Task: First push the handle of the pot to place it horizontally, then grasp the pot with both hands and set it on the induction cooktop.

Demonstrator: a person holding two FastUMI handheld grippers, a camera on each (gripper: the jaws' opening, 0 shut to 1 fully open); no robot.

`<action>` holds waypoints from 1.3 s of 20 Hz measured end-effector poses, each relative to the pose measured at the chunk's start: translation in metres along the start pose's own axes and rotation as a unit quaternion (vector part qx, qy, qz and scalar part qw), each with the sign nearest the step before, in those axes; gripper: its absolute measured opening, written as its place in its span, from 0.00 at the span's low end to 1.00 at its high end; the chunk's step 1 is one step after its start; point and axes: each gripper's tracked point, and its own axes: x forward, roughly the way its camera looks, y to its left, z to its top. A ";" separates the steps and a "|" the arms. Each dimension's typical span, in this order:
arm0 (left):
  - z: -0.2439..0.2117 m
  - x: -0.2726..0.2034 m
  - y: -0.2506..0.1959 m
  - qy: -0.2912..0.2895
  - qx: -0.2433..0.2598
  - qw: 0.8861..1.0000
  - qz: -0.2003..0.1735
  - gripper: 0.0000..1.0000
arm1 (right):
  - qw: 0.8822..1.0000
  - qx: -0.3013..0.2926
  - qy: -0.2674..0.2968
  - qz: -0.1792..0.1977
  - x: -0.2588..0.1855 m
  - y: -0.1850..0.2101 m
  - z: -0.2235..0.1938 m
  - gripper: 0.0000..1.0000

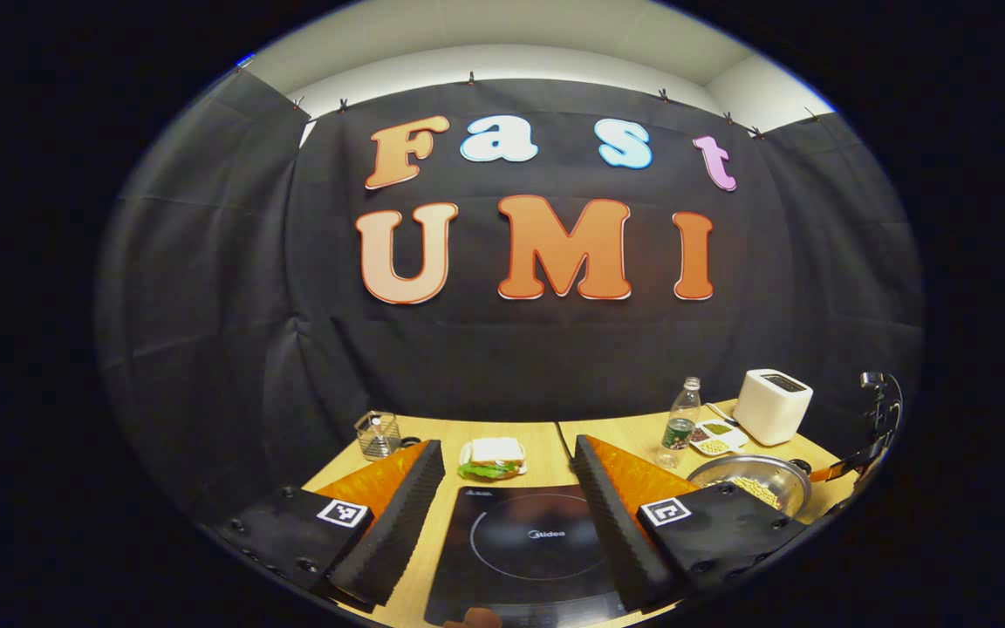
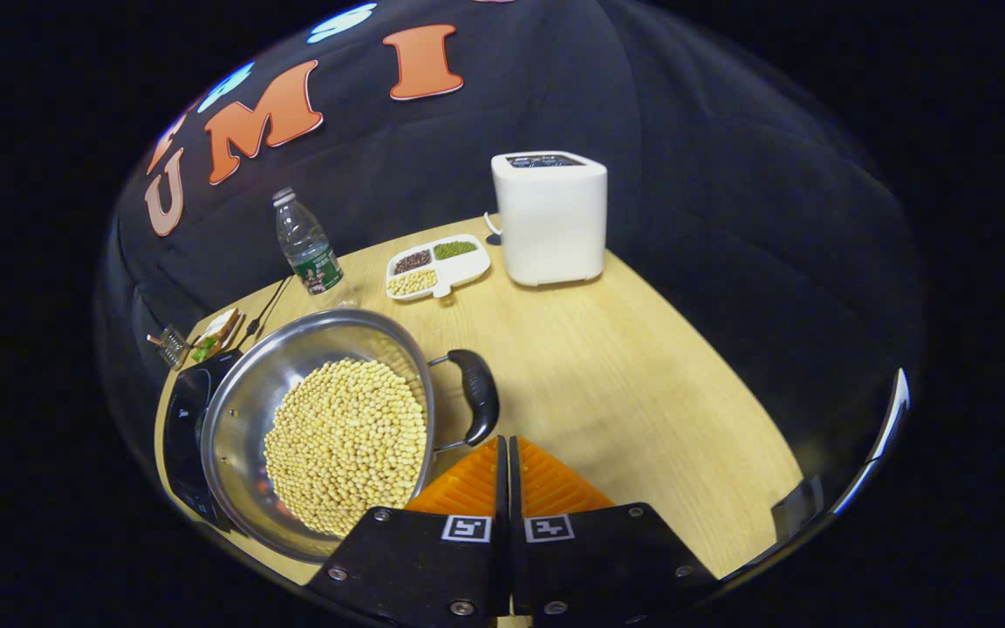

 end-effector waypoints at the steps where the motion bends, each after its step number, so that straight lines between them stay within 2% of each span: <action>1: -0.007 0.003 -0.009 0.006 -0.005 1.000 -0.008 0.98 | 1.000 -0.003 -0.014 -0.004 -0.004 -0.005 0.008 0.01; 3: -0.023 0.007 -0.026 0.018 -0.009 1.000 -0.022 0.98 | 0.999 -0.007 -0.039 -0.002 -0.013 -0.006 0.021 0.05; 5: -0.039 0.012 -0.042 0.027 -0.007 0.999 -0.027 0.98 | 0.998 -0.012 -0.059 0.009 -0.023 0.000 0.028 0.15; 6: -0.047 0.012 -0.048 0.029 -0.005 0.999 -0.026 0.99 | 0.997 -0.016 -0.069 0.015 -0.026 0.002 0.032 0.26; 7: -0.054 0.014 -0.054 0.031 -0.002 0.999 -0.026 0.99 | 0.997 -0.020 -0.077 0.021 -0.029 0.005 0.036 0.27; 10: -0.084 0.020 -0.085 0.054 -0.006 0.997 -0.046 0.98 | 0.995 -0.032 -0.085 0.037 -0.033 0.016 0.036 0.63; 14: -0.122 0.026 -0.129 0.093 -0.013 0.992 -0.086 0.98 | 0.995 -0.043 -0.079 0.044 -0.022 0.023 0.034 0.86; 17: -0.145 0.033 -0.157 0.117 -0.005 0.987 -0.108 0.97 | 0.995 -0.051 -0.075 0.047 -0.015 0.028 0.033 0.94; 20: -0.176 0.038 -0.177 0.158 0.005 0.980 -0.120 0.98 | 0.995 -0.058 -0.070 0.048 -0.004 0.033 0.031 0.95; 26: -0.204 0.053 -0.202 0.202 -0.004 0.969 -0.138 0.99 | 0.996 -0.060 -0.049 0.046 0.018 0.036 0.024 0.94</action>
